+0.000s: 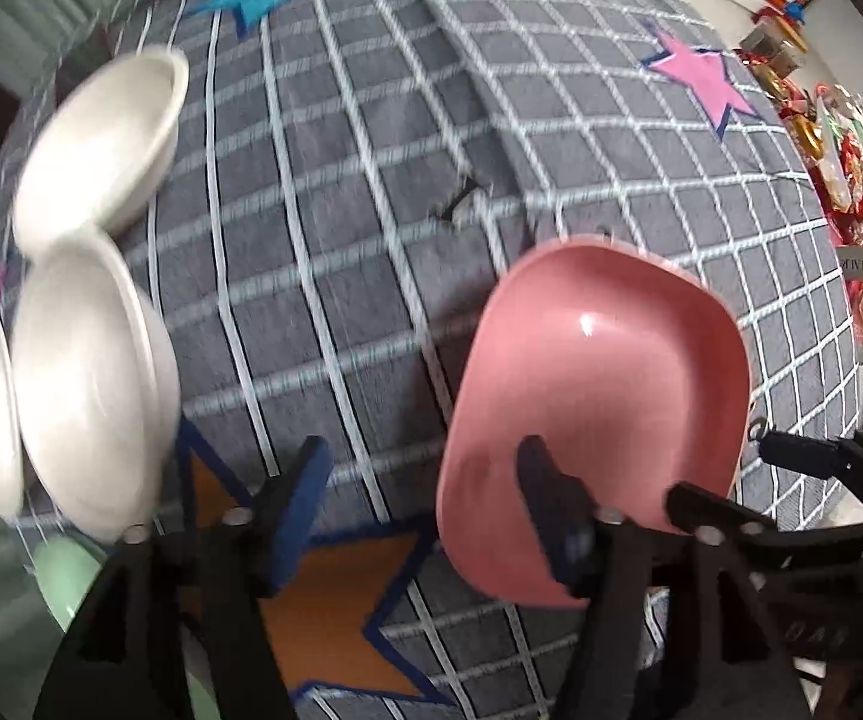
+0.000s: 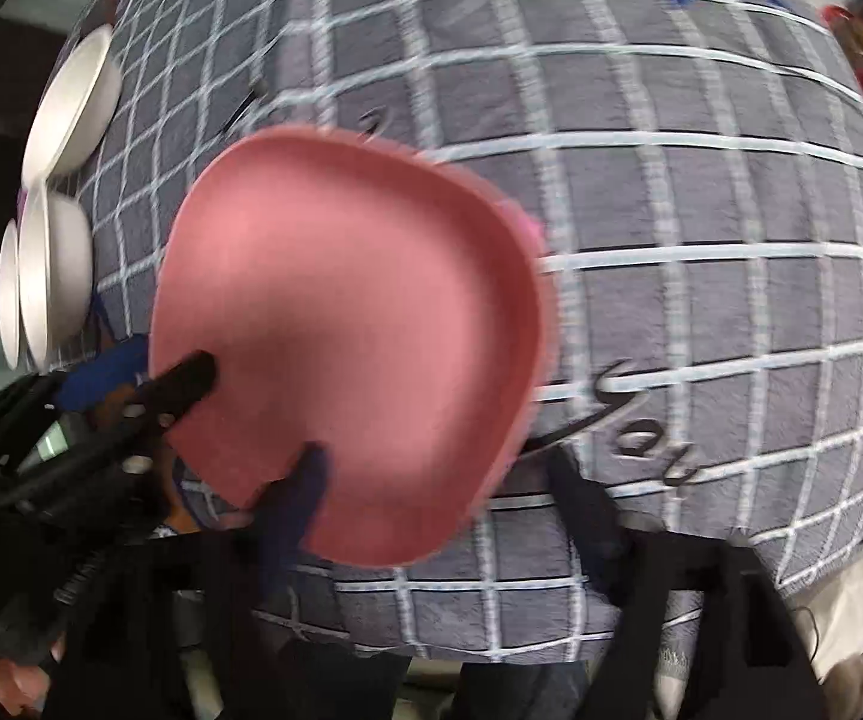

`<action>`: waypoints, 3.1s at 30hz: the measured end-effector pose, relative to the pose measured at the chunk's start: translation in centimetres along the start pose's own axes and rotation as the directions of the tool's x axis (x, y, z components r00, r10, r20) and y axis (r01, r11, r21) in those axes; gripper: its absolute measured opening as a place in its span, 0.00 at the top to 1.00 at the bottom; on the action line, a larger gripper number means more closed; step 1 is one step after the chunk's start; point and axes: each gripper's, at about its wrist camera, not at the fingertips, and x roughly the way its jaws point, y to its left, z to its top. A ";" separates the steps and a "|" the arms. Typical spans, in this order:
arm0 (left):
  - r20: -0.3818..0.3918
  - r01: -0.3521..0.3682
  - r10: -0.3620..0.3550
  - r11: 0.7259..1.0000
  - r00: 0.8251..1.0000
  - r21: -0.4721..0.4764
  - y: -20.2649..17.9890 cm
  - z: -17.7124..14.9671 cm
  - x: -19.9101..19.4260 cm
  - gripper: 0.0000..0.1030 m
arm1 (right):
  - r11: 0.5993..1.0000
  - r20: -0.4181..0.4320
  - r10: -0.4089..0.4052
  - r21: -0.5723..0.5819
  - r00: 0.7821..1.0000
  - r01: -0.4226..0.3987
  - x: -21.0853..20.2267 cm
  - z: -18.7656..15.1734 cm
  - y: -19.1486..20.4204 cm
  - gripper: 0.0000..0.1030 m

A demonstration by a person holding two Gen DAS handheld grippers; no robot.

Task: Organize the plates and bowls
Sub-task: 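Grip the pink plate rim with the left gripper while the right gripper grips it, then carry the pink plate over and lower it onto the green plate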

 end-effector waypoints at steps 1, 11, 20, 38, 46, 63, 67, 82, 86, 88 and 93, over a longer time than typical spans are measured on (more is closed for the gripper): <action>0.004 -0.006 0.006 1.000 1.000 0.017 -0.5 0.8 0.3 0.31 | 1.000 0.010 -0.001 0.016 1.000 0.001 -0.3 0.0 -0.8 0.17; -0.074 0.003 0.007 0.992 0.997 0.129 -3.7 8.3 6.4 0.47 | 0.990 -0.003 0.026 0.140 1.000 -0.026 0.4 1.2 -5.0 0.24; -0.082 0.060 -0.049 0.989 0.995 0.136 -7.8 2.9 7.3 0.72 | 0.991 -0.035 0.035 0.131 0.999 -0.030 0.8 0.4 -1.1 0.73; -0.093 0.077 -0.078 0.997 0.993 -0.013 -5.9 -10.8 8.9 0.72 | 0.998 -0.145 0.059 -0.005 0.988 -0.060 3.4 -8.3 9.8 0.73; -0.068 0.069 -0.076 0.992 0.995 -0.105 -2.6 -13.8 8.3 0.72 | 0.994 -0.133 0.040 -0.092 0.990 -0.052 4.0 -7.8 18.4 0.72; -0.011 0.054 -0.059 0.960 0.998 -0.274 8.9 -19.4 7.9 0.72 | 0.958 -0.112 -0.003 -0.286 0.994 -0.029 8.0 -7.7 38.7 0.72; -0.006 0.046 -0.051 0.952 0.999 -0.303 10.2 -21.0 6.4 0.72 | 0.947 -0.112 -0.011 -0.322 0.994 -0.026 9.1 -8.5 41.3 0.72; -0.022 -0.009 0.001 0.912 1.000 -0.409 15.5 -24.2 1.8 0.72 | 0.901 -0.124 -0.015 -0.433 0.992 -0.040 11.2 -10.9 50.0 0.72; -0.027 -0.017 0.006 0.903 1.000 -0.429 16.8 -24.8 2.1 0.72 | 0.891 -0.128 -0.016 -0.452 0.992 -0.044 12.1 -11.5 52.3 0.72; -0.028 -0.019 0.008 0.900 1.000 -0.435 17.4 -24.9 2.2 0.72 | 0.890 -0.129 -0.017 -0.455 0.991 -0.044 12.2 -11.3 53.1 0.72; -0.026 -0.023 0.013 0.896 1.000 -0.443 18.6 -24.5 2.8 0.72 | 0.883 -0.127 -0.033 -0.468 0.991 -0.030 12.9 -11.6 55.5 0.72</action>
